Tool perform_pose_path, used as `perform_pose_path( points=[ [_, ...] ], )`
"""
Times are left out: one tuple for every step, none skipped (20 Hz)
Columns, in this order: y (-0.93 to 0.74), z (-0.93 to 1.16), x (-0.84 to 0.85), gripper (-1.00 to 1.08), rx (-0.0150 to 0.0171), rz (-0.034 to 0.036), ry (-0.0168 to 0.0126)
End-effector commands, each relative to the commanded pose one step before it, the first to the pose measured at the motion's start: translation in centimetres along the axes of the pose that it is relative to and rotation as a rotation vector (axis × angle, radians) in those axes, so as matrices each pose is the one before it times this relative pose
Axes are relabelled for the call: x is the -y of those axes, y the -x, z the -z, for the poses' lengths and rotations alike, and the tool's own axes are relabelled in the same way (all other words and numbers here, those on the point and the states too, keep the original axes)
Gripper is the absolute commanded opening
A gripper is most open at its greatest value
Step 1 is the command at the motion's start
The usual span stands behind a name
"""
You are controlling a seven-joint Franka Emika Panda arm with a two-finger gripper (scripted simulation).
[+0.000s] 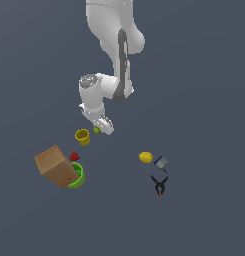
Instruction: Pick up a designated object from a clutter of objects.
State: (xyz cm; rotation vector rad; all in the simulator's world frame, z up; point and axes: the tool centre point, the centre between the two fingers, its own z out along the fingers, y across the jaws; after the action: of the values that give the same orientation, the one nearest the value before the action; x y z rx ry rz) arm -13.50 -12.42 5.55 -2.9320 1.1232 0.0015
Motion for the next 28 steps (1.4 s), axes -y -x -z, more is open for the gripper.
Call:
perform_pose_path(
  points=[
    [0.674, 1.378, 0.725, -1.0, -0.00029, -0.00001, -0.00043],
    [0.287, 0.593, 0.307, -1.0, 0.0, 0.0, 0.0],
    [0.289, 0.609, 0.304, -1.0, 0.00008, -0.0004, 0.00027],
    [0.297, 0.624, 0.317, -1.0, 0.0, 0.0, 0.0],
    [0.292, 0.619, 0.311, -1.0, -0.00032, -0.00018, 0.00059],
    [0.29, 0.619, 0.31, -1.0, 0.0, 0.0, 0.0],
    [0.292, 0.627, 0.312, -1.0, -0.00055, -0.00015, 0.00079],
    [0.294, 0.636, 0.315, -1.0, -0.00042, -0.00009, 0.00054],
    [0.302, 0.659, 0.324, -1.0, -0.00043, -0.00008, 0.00053],
    [0.307, 0.673, 0.33, -1.0, -0.00044, -0.00008, 0.00052],
    [0.309, 0.679, 0.332, -1.0, -0.00045, -0.00008, 0.00052],
    [0.313, 0.69, 0.337, -1.0, -0.00046, -0.00008, 0.00051],
    [0.321, 0.708, 0.346, -1.0, -0.00046, -0.00007, 0.00051],
    [0.331, 0.73, 0.358, -1.0, -0.00047, -0.00007, 0.0005],
    [0.341, 0.754, 0.369, -1.0, -0.00033, -0.00005, 0.00035],
    [0.357, 0.783, 0.387, -1.0, -0.00048, -0.00006, 0.0005],
    [0.368, 0.807, 0.4, -1.0, -0.00034, -0.00003, 0.00035],
    [0.367, 0.812, 0.4, -1.0, 0.0, 0.0, 0.0],
    [0.377, 0.816, 0.412, -1.0, -0.0005, 0.00001, 0.00048],
    [0.369, 0.813, 0.405, -1.0, 0.0, 0.0, 0.0],
    [0.371, 0.815, 0.408, -1.0, 0.0, 0.0, 0.0],
    [0.373, 0.818, 0.412, -1.0, 0.0, 0.0, 0.0],
    [0.375, 0.822, 0.417, -1.0, 0.0, 0.0, 0.0],
    [0.394, 0.831, 0.437, -1.0, -0.00015, 0.00046, 0.00004],
    [0.381, 0.833, 0.428, -1.0, 0.0, 0.0, 0.0],
    [0.384, 0.841, 0.434, -1.0, 0.0, 0.0, 0.0],
    [0.388, 0.849, 0.441, -1.0, 0.00039, 0.00037, -0.00043],
    [0.391, 0.857, 0.449, -1.0, 0.0, 0.0, 0.0]
  ],
)
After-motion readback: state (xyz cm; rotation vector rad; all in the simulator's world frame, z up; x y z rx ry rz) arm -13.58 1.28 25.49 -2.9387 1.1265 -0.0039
